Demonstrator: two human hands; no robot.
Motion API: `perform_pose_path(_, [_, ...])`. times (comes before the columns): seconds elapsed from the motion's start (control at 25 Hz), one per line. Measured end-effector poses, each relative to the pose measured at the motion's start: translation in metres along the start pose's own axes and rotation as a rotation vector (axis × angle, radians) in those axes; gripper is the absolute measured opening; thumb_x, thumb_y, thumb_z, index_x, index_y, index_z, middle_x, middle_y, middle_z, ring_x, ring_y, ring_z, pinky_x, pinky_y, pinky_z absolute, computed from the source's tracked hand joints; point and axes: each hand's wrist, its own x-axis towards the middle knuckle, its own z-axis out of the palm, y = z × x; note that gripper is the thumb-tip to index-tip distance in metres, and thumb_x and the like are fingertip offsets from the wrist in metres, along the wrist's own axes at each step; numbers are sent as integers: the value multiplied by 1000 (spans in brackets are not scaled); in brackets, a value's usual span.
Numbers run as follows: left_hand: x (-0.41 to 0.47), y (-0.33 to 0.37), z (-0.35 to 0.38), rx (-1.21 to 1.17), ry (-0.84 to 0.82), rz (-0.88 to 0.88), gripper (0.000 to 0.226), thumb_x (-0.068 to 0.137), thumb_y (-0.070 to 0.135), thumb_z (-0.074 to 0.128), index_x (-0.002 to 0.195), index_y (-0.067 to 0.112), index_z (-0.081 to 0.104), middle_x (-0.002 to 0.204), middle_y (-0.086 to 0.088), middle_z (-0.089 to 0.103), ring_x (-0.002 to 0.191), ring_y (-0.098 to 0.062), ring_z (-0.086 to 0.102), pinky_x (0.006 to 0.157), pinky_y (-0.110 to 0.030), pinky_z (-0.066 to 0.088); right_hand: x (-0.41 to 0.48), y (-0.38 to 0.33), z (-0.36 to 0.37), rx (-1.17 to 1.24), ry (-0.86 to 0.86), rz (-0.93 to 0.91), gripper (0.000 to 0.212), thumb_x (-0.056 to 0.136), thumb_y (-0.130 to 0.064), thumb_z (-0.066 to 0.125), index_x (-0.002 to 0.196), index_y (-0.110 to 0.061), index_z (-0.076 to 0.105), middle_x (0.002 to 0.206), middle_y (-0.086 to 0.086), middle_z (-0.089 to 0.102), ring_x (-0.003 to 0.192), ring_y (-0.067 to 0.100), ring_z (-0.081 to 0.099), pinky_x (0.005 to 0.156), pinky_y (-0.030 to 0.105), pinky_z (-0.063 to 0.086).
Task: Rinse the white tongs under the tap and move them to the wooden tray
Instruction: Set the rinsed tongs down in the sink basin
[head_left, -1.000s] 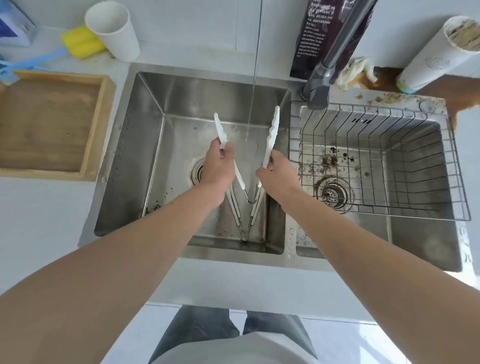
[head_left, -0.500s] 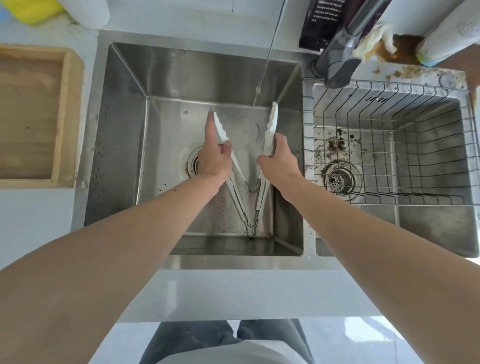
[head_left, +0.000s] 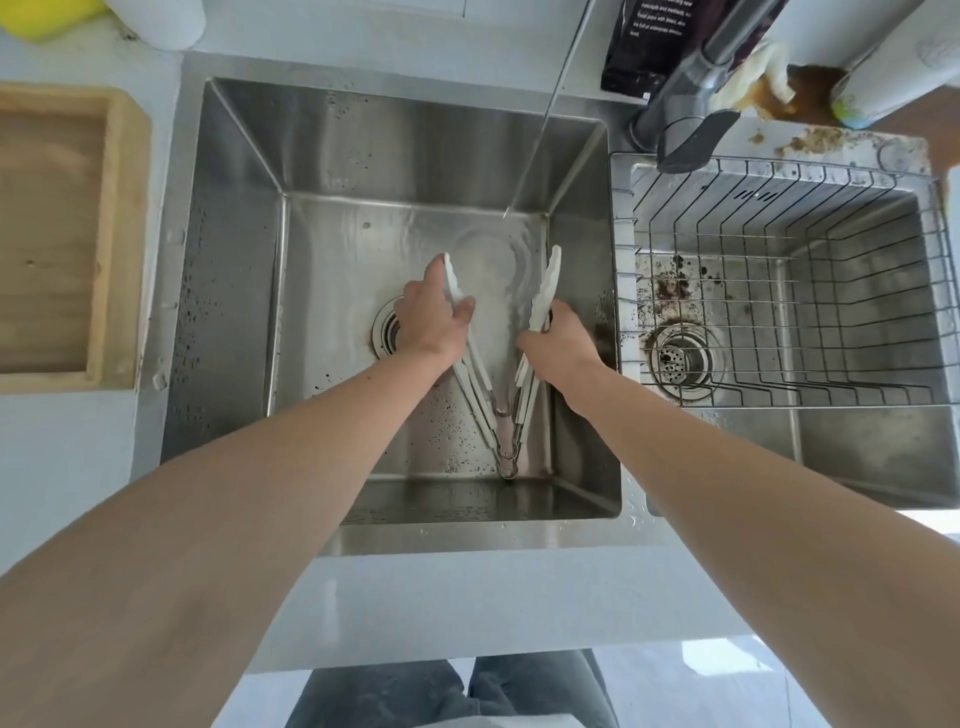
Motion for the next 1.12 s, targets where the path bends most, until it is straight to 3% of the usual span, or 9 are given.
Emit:
perform_pose_path(0.12, [7, -2, 5, 32, -21, -25, 62, 98, 24, 54, 152, 25, 24, 140, -11, 39, 130, -29, 38, 104, -39, 35, 3, 2, 3, -38, 1, 7, 44, 90, -15, 50, 134, -14, 45, 114, 11, 61, 88, 25, 60, 71, 35, 50])
perform_pose_path(0.36, [11, -13, 20, 101, -56, -89, 60, 92, 20, 61, 146, 15, 34, 136, -14, 40, 128, -33, 40, 105, -42, 39, 7, 6, 5, -225, -38, 48, 42, 92, -15, 47, 134, -10, 48, 129, 16, 53, 103, 30, 58, 84, 35, 52])
perform_pose_path(0.52, [8, -15, 23, 78, -24, -113, 63, 89, 20, 65, 145, 14, 37, 135, -14, 39, 126, -33, 42, 104, -43, 41, 5, 7, 11, -332, -37, -28, 40, 94, -13, 45, 133, -5, 45, 128, 18, 51, 104, 31, 54, 76, 32, 42])
perform_pose_path(0.64, [4, -15, 24, 74, 3, -126, 71, 88, 17, 65, 149, 17, 29, 138, -14, 37, 129, -32, 39, 100, -39, 39, 4, 8, 12, -345, -30, -91, 40, 94, -14, 45, 133, -4, 44, 125, 19, 53, 101, 32, 55, 77, 34, 45])
perform_pose_path(0.8, [2, -21, 23, 125, -17, -90, 74, 89, 22, 66, 151, 16, 25, 142, -14, 34, 132, -35, 36, 107, -42, 35, 3, 7, 13, -535, -55, -71, 62, 97, -19, 47, 153, -8, 23, 141, 19, 44, 121, 36, 52, 89, 40, 48])
perform_pose_path(0.88, [2, -22, 20, 103, -14, -32, 74, 91, 23, 65, 151, 14, 24, 145, -14, 35, 135, -34, 35, 111, -42, 33, 2, 6, 16, -525, -80, -125, 63, 97, -17, 46, 154, -9, 20, 142, 19, 42, 121, 36, 52, 94, 45, 49])
perform_pose_path(1.0, [-1, -25, 16, 8, 10, -19, 74, 96, 25, 59, 155, 15, 16, 149, -13, 34, 138, -29, 34, 113, -38, 29, 2, 4, 20, -411, -43, -191, 53, 94, -12, 46, 146, -8, 34, 132, 20, 47, 110, 36, 56, 91, 47, 51])
perform_pose_path(1.12, [-2, -31, 14, -57, 15, -1, 67, 99, 23, 54, 154, 15, 18, 143, -13, 39, 131, -25, 40, 101, -23, 29, 4, 4, 21, -500, -39, -176, 60, 96, -15, 44, 153, -17, 25, 140, 18, 38, 117, 35, 51, 95, 48, 49])
